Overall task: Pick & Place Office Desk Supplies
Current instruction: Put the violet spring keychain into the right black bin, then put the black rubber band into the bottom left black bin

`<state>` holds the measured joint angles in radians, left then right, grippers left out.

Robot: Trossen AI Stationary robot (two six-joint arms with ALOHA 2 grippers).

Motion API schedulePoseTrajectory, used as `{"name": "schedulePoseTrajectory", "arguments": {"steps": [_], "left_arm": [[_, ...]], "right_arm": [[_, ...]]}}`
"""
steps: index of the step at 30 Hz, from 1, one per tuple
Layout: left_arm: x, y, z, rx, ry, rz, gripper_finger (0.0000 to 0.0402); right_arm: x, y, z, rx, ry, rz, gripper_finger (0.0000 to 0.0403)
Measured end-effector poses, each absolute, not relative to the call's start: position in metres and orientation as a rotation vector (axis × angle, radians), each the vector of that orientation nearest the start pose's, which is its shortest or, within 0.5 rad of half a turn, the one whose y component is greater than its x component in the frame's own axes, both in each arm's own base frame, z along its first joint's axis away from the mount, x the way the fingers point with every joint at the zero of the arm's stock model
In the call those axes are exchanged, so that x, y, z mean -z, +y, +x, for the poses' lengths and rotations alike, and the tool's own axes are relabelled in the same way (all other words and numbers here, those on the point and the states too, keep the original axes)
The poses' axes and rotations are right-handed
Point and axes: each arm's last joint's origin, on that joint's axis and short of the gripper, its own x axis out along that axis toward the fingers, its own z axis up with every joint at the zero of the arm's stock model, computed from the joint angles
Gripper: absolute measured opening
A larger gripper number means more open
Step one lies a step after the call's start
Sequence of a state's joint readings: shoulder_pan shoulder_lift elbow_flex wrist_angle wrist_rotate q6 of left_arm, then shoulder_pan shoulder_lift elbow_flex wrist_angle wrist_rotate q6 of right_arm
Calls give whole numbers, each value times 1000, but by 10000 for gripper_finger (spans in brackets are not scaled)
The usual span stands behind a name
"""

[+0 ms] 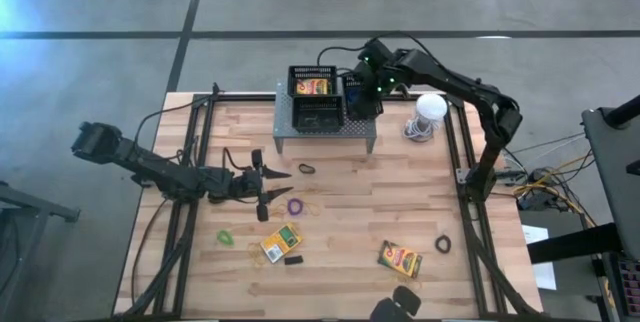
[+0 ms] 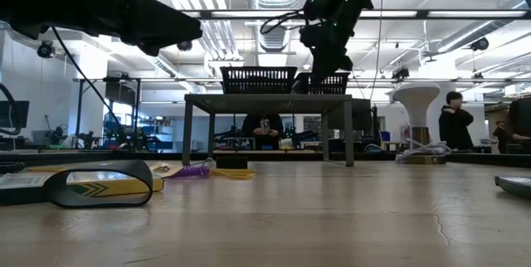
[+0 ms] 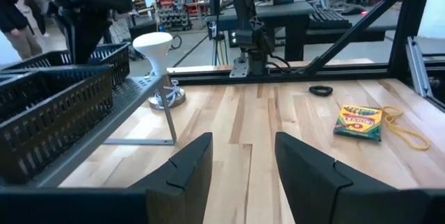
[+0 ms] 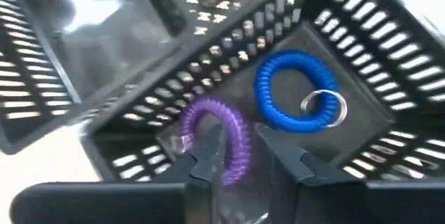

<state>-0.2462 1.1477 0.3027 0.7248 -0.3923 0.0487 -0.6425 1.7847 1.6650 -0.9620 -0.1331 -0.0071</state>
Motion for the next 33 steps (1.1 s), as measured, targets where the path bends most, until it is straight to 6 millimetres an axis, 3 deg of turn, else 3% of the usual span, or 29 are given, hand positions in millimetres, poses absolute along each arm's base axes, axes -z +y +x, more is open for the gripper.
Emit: {"name": "schedulePoseTrajectory", "arguments": {"steps": [4,8,13,17,20,25,29,33], "left_arm": [[-188,-41,209,-143,132,85,161],[-188,-41,209,-143,134,69,161],[-188,-41,209,-144,135,69,161],[-187,-41,209,-144,138,70,161],[-186,-41,209,-143,146,73,161],[-185,-41,209,-146,158,43,161],[-182,-39,209,-159,181,-4,161],[-172,-31,215,-221,296,-71,161]], "right_arm": [[-318,-217,295,461,975,390,114],[-345,-199,290,445,874,337,128],[-374,-147,291,333,693,209,123],[-376,-90,295,186,548,105,112],[-361,-48,297,112,462,27,104],[-312,12,298,23,368,-64,93],[-264,42,299,-45,312,-47,86],[-219,59,301,-85,257,35,78]]}}
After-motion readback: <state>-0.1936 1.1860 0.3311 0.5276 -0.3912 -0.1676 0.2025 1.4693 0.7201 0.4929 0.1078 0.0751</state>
